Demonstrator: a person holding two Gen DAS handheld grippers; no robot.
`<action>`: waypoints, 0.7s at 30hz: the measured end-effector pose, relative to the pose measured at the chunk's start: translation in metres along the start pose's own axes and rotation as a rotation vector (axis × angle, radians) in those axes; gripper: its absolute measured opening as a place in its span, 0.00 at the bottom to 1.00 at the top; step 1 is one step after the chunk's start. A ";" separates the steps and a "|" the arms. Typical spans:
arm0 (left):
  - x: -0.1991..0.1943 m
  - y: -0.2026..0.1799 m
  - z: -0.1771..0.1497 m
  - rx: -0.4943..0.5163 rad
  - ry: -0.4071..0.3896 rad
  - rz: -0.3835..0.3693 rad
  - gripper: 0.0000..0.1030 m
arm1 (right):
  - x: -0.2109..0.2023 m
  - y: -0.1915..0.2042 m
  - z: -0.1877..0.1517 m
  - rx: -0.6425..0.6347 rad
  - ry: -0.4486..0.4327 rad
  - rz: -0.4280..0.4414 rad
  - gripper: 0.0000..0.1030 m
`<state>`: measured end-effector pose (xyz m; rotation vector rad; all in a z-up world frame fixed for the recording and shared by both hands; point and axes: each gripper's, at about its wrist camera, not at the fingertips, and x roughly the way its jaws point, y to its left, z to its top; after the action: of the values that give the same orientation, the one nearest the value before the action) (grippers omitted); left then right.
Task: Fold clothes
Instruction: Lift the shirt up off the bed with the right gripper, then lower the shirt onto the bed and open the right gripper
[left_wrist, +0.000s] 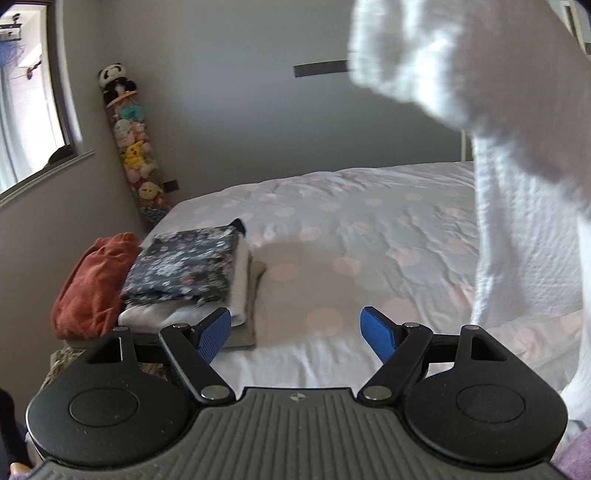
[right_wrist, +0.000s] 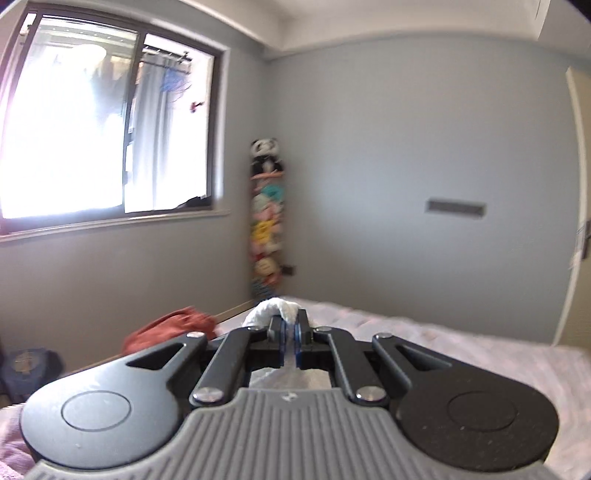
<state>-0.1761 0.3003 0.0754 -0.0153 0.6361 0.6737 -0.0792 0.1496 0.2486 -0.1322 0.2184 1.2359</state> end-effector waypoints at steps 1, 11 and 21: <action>0.001 0.010 -0.005 -0.013 0.015 0.017 0.75 | 0.012 0.009 -0.008 0.010 0.036 0.026 0.07; 0.011 0.038 -0.041 -0.060 0.103 0.023 0.75 | 0.074 0.003 -0.114 0.137 0.354 -0.025 0.55; 0.014 0.034 -0.073 -0.100 0.159 -0.013 0.75 | 0.120 0.018 -0.135 0.195 0.442 -0.012 0.60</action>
<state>-0.2269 0.3195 0.0150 -0.1666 0.7537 0.6961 -0.0712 0.2364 0.0894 -0.2363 0.7183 1.1547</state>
